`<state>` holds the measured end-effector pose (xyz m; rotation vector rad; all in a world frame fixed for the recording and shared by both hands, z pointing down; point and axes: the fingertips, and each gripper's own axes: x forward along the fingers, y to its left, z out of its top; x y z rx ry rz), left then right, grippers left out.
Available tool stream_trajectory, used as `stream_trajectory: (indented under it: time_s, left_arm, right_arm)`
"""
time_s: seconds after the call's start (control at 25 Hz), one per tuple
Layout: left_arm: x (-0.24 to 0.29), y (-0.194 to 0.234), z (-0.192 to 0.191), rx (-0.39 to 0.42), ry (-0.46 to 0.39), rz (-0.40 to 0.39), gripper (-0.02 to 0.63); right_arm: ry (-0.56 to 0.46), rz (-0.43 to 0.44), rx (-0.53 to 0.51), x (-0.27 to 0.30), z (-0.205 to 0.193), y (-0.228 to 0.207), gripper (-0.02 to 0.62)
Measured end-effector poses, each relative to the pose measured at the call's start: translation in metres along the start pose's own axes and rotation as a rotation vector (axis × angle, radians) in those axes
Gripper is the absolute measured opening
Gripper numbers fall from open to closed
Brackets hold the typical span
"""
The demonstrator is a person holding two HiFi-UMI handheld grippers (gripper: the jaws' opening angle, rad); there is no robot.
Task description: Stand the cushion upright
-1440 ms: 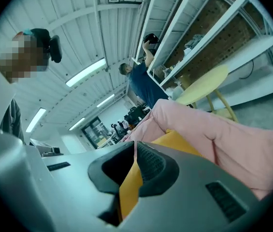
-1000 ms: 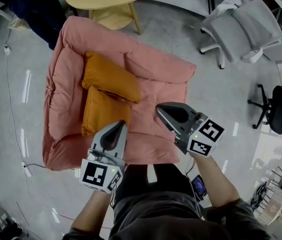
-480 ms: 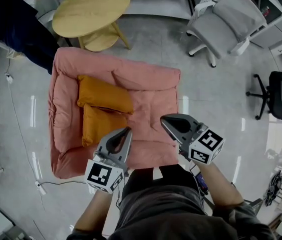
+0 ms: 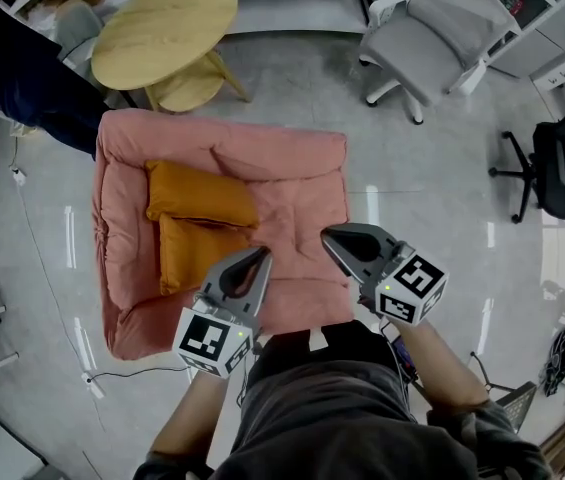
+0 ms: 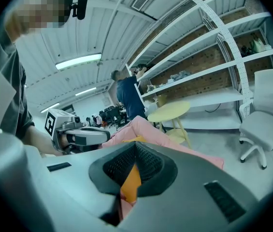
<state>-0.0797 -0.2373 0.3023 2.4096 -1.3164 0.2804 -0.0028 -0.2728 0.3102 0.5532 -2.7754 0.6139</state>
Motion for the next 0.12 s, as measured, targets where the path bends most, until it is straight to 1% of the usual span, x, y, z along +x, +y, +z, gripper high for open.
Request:
stream_trajectory:
  time_s: [0.12]
  left_arm:
    - [0.0003, 0.0045, 0.0005, -0.001, 0.003, -0.016, 0.020]
  right_arm:
    - [0.007, -0.005, 0.004, 0.0067, 0.0002, 0.0020, 0.015]
